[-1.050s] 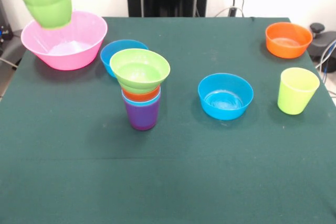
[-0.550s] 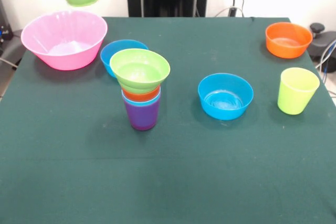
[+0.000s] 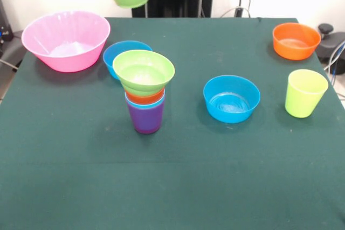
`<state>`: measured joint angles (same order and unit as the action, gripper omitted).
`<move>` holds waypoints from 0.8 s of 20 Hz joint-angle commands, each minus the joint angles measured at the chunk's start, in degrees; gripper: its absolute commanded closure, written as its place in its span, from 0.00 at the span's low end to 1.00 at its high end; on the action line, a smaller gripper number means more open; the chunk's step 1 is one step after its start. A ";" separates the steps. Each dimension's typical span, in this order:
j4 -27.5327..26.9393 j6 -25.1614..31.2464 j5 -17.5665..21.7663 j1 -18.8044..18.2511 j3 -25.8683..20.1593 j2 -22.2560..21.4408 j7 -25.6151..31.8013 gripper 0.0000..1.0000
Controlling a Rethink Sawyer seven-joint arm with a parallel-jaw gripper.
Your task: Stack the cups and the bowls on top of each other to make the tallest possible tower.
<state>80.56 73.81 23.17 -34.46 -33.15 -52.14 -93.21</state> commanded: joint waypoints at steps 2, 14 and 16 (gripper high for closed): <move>9.76 -7.81 -0.74 3.95 5.39 0.39 -12.57 1.00; 15.58 -14.72 -0.49 6.23 9.07 -0.13 -14.66 1.00; 16.86 -16.48 -0.53 5.94 9.28 0.06 -14.51 1.00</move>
<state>89.40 63.02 21.67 -29.65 -28.18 -53.45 -99.95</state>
